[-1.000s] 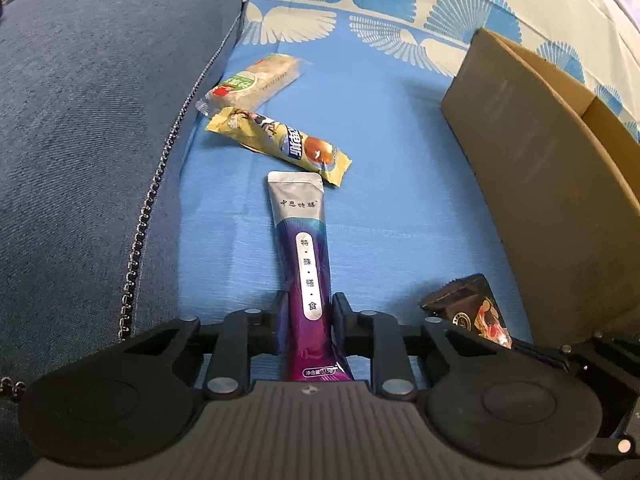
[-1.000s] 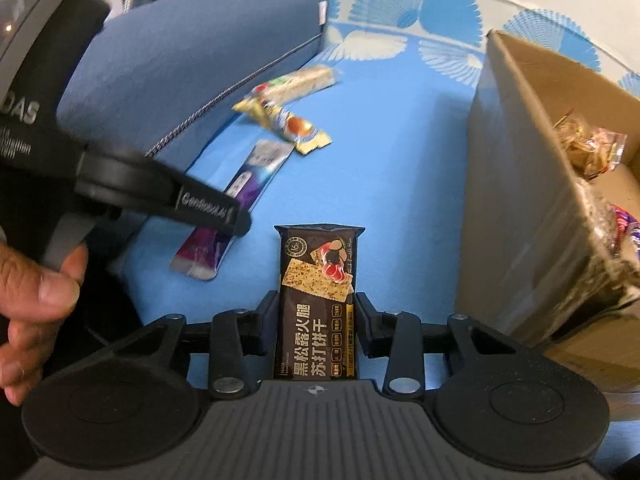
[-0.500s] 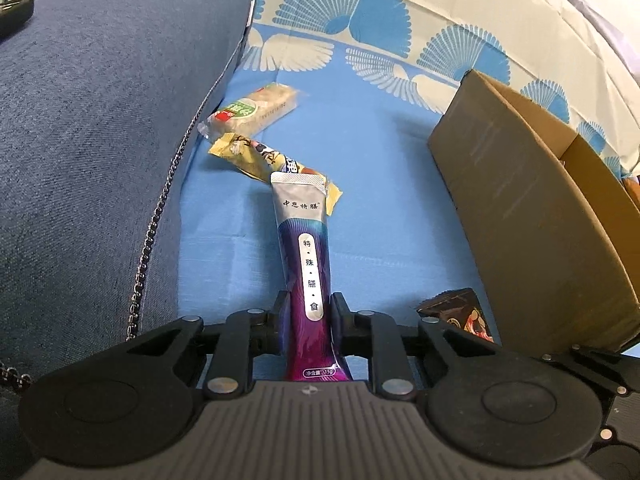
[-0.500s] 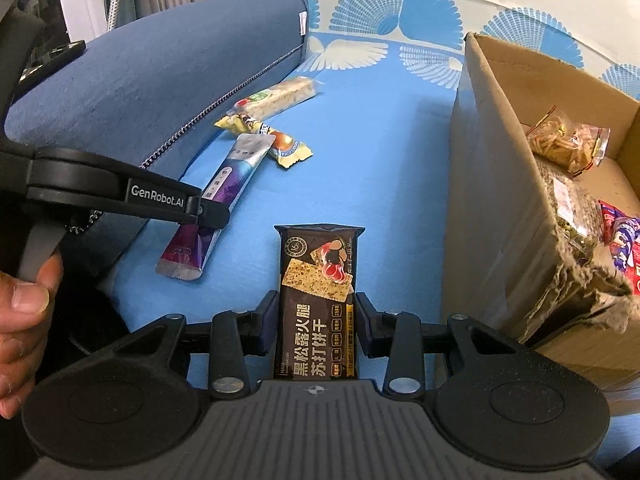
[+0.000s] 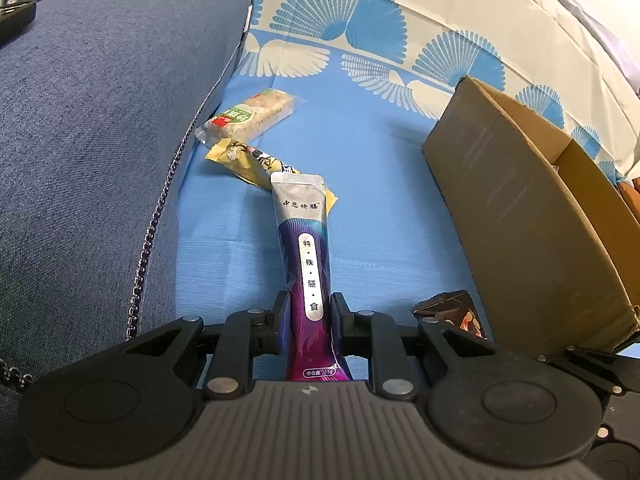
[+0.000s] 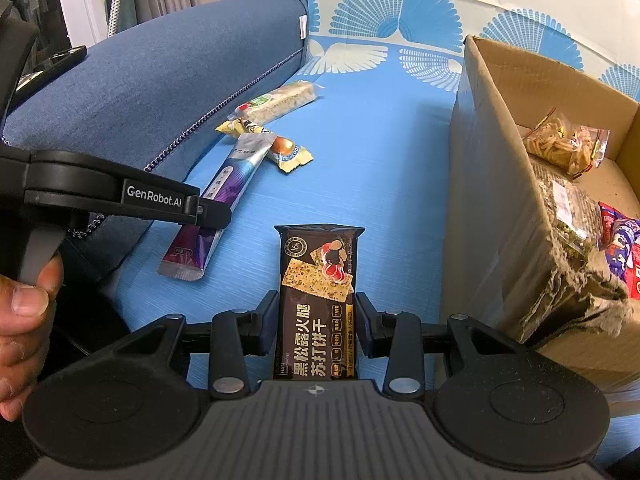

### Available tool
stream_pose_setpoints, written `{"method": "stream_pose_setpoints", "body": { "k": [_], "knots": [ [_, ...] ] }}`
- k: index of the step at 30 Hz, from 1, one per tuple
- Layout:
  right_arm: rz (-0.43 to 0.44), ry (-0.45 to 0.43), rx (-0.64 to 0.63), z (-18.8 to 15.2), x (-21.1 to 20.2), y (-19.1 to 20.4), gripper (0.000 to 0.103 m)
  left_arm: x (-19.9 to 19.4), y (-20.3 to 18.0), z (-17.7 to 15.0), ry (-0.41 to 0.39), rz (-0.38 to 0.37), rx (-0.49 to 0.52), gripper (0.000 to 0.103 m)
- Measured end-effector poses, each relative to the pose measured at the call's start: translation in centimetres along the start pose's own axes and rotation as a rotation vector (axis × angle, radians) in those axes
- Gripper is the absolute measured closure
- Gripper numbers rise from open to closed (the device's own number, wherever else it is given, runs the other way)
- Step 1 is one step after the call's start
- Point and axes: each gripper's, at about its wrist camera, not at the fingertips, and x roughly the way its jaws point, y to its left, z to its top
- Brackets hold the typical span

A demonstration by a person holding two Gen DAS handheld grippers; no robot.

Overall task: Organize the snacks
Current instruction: 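Lift the purple-white bar with left tool while right tool lifts the biscuit packet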

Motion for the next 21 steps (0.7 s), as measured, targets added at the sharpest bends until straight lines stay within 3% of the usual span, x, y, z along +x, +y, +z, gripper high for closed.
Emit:
{"method": "stream_pose_setpoints", "body": {
  "k": [21],
  "knots": [
    [-0.001, -0.033, -0.005, 0.0, -0.7, 0.0, 0.062, -1.1, 0.2, -0.3, -0.042, -0.032, -0.014, 0.081]
  ]
}}
